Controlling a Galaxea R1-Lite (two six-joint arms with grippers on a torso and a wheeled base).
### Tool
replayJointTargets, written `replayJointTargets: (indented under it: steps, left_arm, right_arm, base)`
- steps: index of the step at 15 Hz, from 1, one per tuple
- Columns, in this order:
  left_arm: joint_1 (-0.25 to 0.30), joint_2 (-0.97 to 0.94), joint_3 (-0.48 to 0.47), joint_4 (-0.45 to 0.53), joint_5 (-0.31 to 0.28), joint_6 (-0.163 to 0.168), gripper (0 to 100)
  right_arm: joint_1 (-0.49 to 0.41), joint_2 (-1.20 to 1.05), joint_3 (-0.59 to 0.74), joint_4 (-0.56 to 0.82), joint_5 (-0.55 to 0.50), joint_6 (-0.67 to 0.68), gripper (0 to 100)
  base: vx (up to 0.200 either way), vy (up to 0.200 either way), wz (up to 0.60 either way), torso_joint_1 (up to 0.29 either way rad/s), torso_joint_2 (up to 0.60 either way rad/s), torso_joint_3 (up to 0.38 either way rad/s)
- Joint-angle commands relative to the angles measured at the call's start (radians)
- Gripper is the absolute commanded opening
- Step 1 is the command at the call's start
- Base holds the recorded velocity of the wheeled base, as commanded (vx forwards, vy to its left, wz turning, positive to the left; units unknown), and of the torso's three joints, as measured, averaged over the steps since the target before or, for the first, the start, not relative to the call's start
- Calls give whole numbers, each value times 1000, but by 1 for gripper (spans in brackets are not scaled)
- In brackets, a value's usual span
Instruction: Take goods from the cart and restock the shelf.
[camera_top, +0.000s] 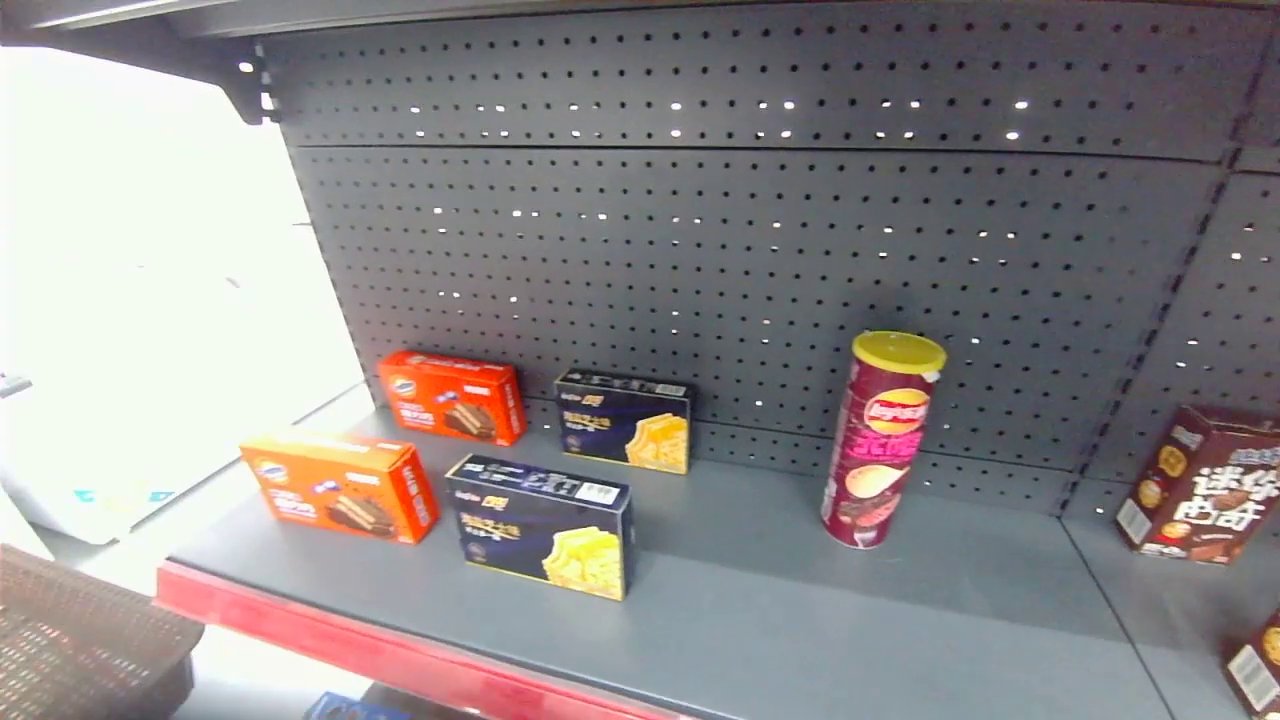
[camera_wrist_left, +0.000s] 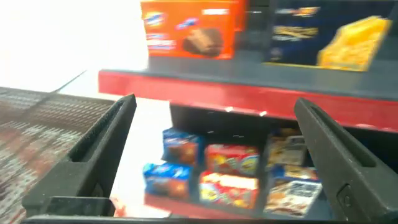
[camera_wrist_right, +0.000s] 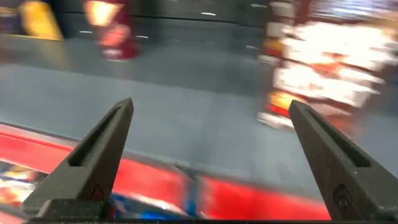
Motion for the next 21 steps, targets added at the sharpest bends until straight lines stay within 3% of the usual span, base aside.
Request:
replayJointTargets:
  steps: [1,13,15,17,20,21]
  left_arm:
    - [0,1,0,0,1,-1,100]
    - [0,1,0,0,-2,4,100]
    - [0,1,0,0,-2,4,100]
    - [-8,12,-158,44,-29,19,100]
    - [-37,287,-454,161,-33,29,100]
    - [-37,356,-486,156,-32,32,100]
  right_arm:
    - [0,1,0,-1,0,0,100]
    - [0,1,0,-1,0,0,100]
    - [0,1,0,-2,0,0,100]
    - [0,1,0,-2,-1,0,100]
    - [0,1,0,-2,0,0,100]
    - [0,1,0,-2,0,0,100]
  base:
    - [0,0,600,2,-2,7]
    - [0,0,600,1,2,4]
    - [0,0,0,0,0,0]
    - [0,0,0,0,0,0]
    - [0,0,0,0,0,0]
    - [0,0,0,0,0,0]
